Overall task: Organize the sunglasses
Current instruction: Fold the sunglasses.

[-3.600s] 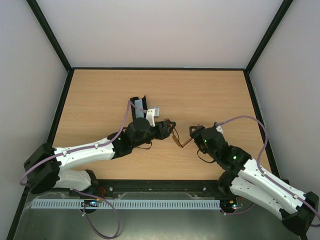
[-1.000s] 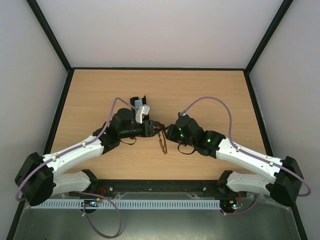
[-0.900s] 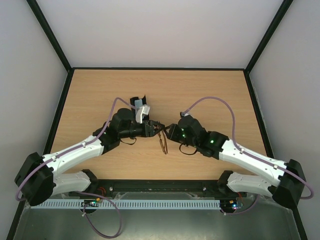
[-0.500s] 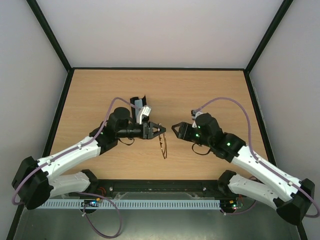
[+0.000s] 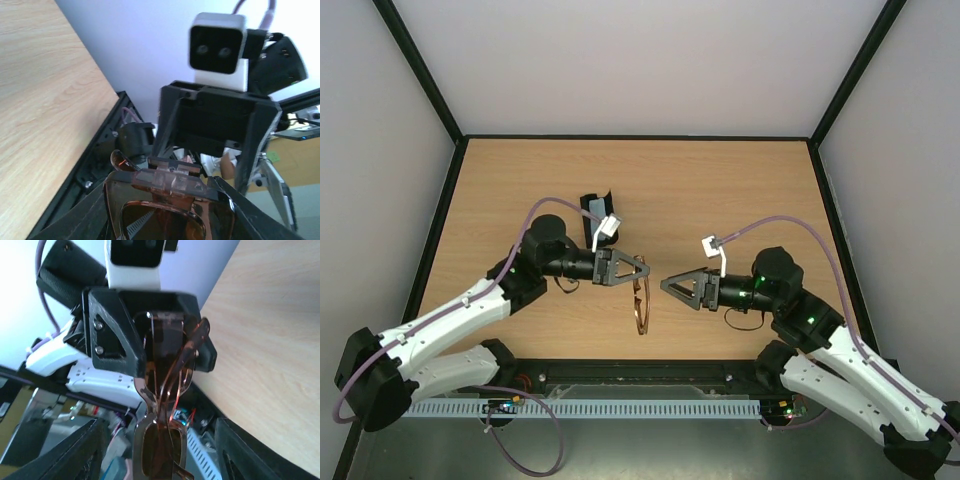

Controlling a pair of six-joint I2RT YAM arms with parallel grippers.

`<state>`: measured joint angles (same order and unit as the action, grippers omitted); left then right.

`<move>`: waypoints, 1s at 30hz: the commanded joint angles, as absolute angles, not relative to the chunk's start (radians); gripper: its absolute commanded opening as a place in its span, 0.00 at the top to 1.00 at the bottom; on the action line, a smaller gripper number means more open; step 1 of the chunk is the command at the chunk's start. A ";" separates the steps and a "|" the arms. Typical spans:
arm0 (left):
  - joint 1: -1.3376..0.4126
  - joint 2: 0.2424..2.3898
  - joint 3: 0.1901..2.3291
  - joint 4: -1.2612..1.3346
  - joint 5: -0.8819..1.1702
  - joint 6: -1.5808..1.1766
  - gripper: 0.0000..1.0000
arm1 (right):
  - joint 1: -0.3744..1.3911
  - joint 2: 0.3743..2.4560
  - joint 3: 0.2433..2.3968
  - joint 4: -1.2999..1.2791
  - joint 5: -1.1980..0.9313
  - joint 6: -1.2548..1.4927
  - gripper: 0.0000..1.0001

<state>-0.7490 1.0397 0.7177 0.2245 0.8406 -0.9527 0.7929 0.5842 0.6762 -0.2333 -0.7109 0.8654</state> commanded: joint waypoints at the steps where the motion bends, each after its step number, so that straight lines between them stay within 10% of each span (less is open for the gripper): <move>1: -0.742 1.021 0.685 0.403 0.940 -1.083 0.58 | 0.791 0.595 0.634 -0.080 -0.884 0.933 0.38; 30: -0.742 1.028 0.633 0.459 0.919 -1.114 0.58 | 0.874 0.742 0.715 -0.068 -0.794 0.903 0.55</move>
<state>-0.7467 1.0283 0.6456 0.4255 0.9119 -1.1110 0.8471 0.7277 0.6724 -0.1051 -0.8104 0.9230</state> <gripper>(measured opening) 0.481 0.461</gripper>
